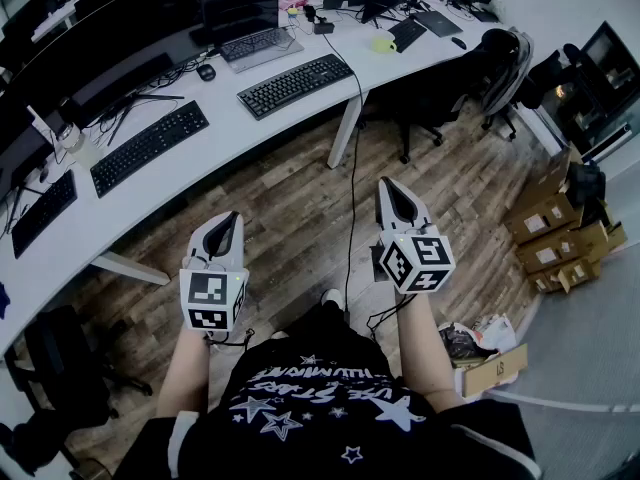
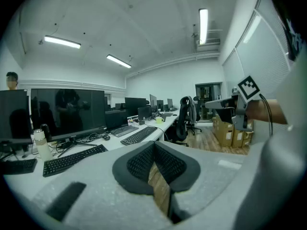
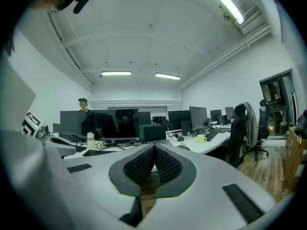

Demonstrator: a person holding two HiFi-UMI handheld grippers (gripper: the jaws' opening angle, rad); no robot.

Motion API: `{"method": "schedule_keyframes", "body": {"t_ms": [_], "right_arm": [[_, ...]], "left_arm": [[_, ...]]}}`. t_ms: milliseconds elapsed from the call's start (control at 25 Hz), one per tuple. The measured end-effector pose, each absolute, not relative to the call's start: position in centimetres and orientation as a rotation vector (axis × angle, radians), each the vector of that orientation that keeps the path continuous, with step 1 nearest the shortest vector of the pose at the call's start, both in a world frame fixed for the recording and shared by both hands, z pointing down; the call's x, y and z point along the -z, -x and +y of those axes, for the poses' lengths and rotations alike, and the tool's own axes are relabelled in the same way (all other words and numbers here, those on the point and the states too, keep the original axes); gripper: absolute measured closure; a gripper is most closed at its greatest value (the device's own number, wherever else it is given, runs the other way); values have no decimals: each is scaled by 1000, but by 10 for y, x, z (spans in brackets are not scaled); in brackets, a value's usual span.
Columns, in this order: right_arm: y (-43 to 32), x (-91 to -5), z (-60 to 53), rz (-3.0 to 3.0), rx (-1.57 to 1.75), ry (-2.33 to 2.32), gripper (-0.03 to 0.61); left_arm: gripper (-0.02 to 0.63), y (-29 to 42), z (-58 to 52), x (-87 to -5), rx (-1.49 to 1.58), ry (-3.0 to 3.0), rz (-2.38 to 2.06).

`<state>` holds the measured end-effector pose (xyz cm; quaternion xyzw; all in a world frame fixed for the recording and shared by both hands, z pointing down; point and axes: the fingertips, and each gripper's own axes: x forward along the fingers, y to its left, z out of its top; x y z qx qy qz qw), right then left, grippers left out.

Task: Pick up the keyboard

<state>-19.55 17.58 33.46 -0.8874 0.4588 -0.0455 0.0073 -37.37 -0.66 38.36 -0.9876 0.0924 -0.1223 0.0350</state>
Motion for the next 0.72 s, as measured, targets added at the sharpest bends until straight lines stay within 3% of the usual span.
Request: {"method": "schedule_keyframes", "body": {"t_ms": [720], "right_arm": [[137,-347,189,1470,149,2696,577]], "left_arm": [[594,334,2,-399,417,3095,375]]}}
